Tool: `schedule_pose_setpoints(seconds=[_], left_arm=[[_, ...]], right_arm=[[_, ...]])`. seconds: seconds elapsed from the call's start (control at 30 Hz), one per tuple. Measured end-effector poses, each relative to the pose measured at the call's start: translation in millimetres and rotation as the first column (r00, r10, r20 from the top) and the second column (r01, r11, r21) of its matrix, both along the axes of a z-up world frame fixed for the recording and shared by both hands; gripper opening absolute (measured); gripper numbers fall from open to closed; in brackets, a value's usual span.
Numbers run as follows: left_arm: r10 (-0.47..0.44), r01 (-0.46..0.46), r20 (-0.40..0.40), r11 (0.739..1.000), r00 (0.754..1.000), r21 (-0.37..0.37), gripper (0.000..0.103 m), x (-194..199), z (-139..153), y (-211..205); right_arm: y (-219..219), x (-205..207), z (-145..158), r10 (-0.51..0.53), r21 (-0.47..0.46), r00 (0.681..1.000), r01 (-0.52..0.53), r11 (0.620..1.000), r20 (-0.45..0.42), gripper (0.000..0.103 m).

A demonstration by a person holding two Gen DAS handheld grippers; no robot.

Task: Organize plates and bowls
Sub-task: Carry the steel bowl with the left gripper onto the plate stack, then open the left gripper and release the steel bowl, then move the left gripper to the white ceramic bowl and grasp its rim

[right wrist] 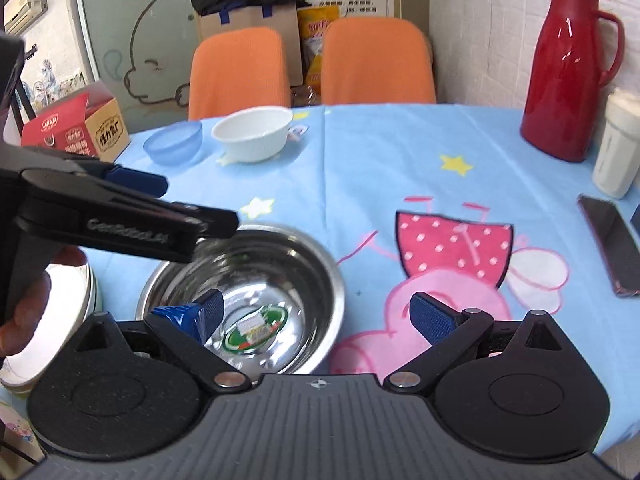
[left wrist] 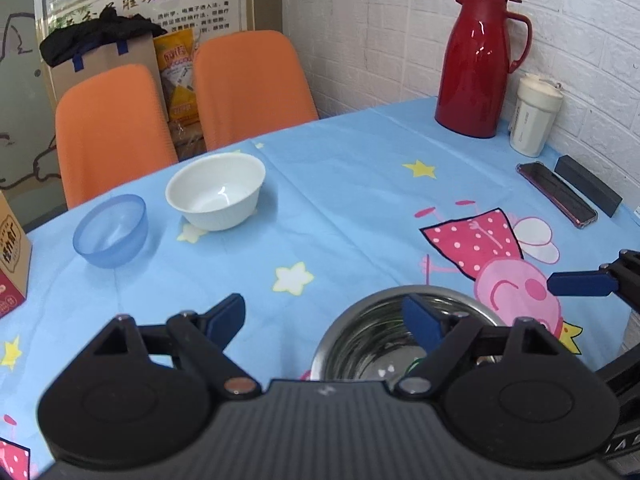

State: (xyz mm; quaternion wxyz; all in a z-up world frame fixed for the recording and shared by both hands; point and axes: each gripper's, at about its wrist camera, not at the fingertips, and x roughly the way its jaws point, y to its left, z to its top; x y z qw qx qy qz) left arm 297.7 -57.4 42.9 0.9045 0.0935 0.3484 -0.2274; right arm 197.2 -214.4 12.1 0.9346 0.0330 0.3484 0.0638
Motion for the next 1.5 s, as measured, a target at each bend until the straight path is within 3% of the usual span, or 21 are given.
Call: schedule_pose_setpoints(seconds=[0.13, 0.53, 0.83, 1.0, 1.17, 1.33, 1.5], left_arm=[[0.026, -0.026, 0.021, 1.000, 0.999, 0.000, 0.095, 5.3, 1.9, 16.9], [0.141, -0.140, -0.025, 0.988, 0.990, 0.059, 0.095, 41.6, -16.6, 70.8], [0.192, -0.188, -0.029, 0.976, 0.981, 0.107, 0.095, 80.6, -22.5, 91.6], [0.185, -0.179, -0.029, 0.972, 0.982, 0.150, 0.095, 109.9, -29.1, 86.5], [0.175, -0.170, -0.009, 0.966, 0.985, 0.197, 0.095, 140.4, -29.3, 79.1], [0.165, -0.162, -0.026, 0.982, 0.986, 0.101, 0.095, 184.2, -17.4, 75.0], [0.095, -0.095, -0.071, 0.995, 0.993, 0.007, 0.095, 237.5, -13.9, 52.2]], right_arm=[[1.6, 14.3, 13.5, 0.010, -0.016, 1.000, -0.010, 1.000, 0.023, 0.087], [36.9, 73.4, 20.5, 0.139, -0.063, 0.990, -0.137, 0.989, 0.019, 0.087], [53.4, 123.4, 29.7, 0.266, -0.209, 0.964, -0.257, 0.944, 0.016, 0.087], [54.8, 159.2, 19.7, 0.304, -0.238, 0.952, -0.299, 0.924, -0.017, 0.087], [50.8, 196.1, -4.3, 0.345, -0.180, 0.936, -0.353, 0.918, -0.075, 0.087], [51.4, 224.0, -26.0, 0.348, -0.190, 0.934, -0.357, 0.915, -0.080, 0.087], [46.7, 243.5, -37.6, 0.339, -0.125, 0.938, -0.345, 0.930, -0.069, 0.087]])
